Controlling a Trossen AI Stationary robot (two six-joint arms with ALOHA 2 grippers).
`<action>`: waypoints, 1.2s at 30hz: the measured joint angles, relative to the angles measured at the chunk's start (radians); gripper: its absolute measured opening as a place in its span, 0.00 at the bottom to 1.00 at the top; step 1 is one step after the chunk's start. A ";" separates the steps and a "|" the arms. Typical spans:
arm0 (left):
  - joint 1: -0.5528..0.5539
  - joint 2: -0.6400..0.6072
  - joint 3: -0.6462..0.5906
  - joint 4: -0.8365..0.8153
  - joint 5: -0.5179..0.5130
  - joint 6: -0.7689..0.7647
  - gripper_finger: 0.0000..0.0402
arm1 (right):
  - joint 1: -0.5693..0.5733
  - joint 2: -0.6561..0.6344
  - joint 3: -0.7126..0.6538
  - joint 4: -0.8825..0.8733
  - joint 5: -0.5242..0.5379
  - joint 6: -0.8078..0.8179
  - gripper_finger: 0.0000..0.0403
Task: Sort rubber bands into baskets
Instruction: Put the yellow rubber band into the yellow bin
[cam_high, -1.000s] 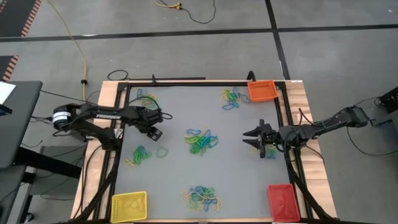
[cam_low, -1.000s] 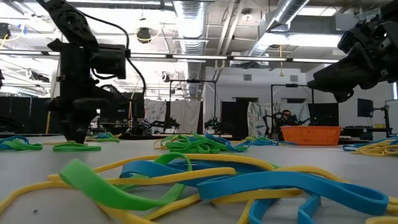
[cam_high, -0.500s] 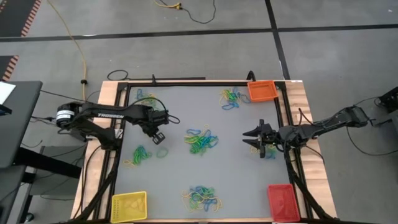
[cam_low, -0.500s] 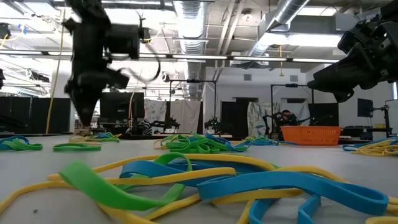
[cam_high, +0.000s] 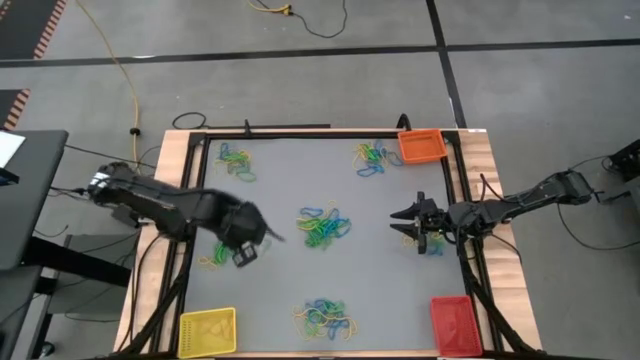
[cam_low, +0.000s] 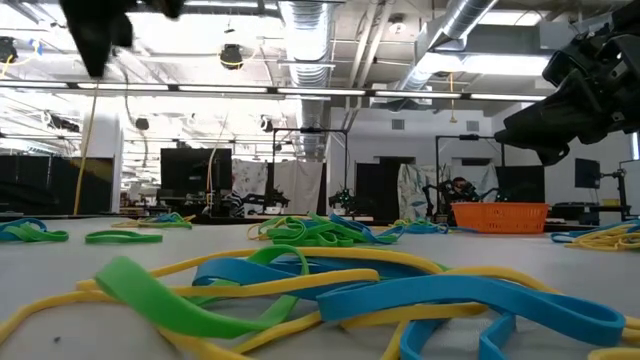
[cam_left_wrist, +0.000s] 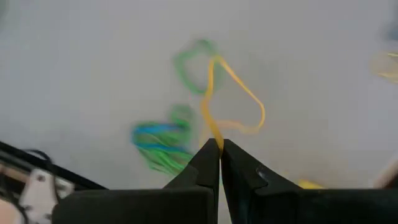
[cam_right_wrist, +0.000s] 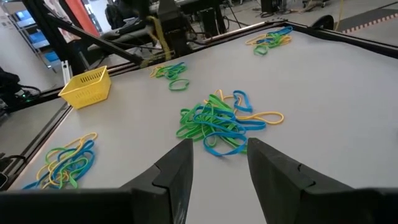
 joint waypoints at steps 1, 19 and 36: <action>-0.042 0.000 0.023 -0.004 0.001 -0.033 0.00 | 0.000 0.000 0.000 0.000 0.000 0.003 0.45; -0.586 0.000 0.126 0.115 0.084 -0.613 0.00 | 0.000 0.000 0.000 0.004 0.000 0.021 0.45; -0.659 0.153 0.127 0.259 0.135 -0.639 0.00 | 0.001 0.000 0.000 0.003 -0.003 0.029 0.45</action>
